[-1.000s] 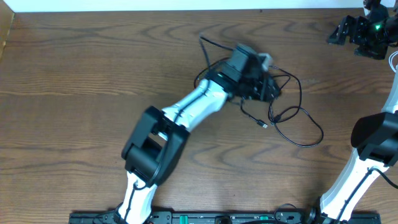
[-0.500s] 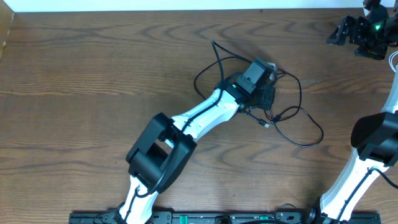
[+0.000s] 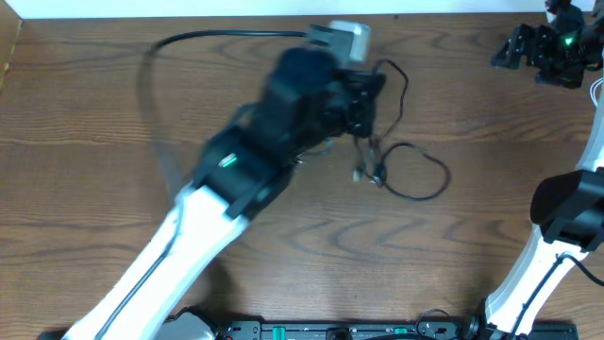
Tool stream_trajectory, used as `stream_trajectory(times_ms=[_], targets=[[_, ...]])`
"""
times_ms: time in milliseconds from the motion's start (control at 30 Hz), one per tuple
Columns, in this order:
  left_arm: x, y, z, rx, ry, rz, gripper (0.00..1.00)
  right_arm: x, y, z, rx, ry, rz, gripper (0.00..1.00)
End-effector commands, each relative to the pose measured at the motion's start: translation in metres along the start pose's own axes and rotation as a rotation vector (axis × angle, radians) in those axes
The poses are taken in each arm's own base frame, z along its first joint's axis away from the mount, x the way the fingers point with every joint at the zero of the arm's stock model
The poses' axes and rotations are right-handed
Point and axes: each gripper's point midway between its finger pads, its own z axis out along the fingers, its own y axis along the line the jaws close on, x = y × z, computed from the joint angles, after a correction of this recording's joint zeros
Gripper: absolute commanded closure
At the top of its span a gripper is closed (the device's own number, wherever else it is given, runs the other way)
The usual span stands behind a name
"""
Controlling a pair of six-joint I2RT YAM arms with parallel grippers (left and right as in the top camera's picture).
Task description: Untangle cables
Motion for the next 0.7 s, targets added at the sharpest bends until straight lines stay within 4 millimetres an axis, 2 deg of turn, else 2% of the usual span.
stream_trajectory(times_ms=[0,133,267,500,667], targets=[[-0.029,-0.006,-0.03,0.009,-0.102,0.018,0.93,0.003,0.007,0.007,-0.02,0.023,-0.054,0.04],[-0.064,-0.019,-0.066,0.051,-0.245,0.033,0.93,0.007,0.022,0.006,-0.104,0.035,-0.074,0.04],[-0.097,-0.022,-0.097,0.079,-0.382,-0.013,0.92,0.016,0.043,0.004,-0.214,0.058,-0.144,0.05],[-0.15,-0.029,-0.139,0.183,-0.603,-0.145,0.93,0.025,0.049,0.002,-0.25,0.091,-0.149,0.05],[-0.164,-0.067,-0.163,0.408,-0.642,-0.181,0.93,0.028,0.057,0.004,-0.253,0.101,-0.164,0.04]])
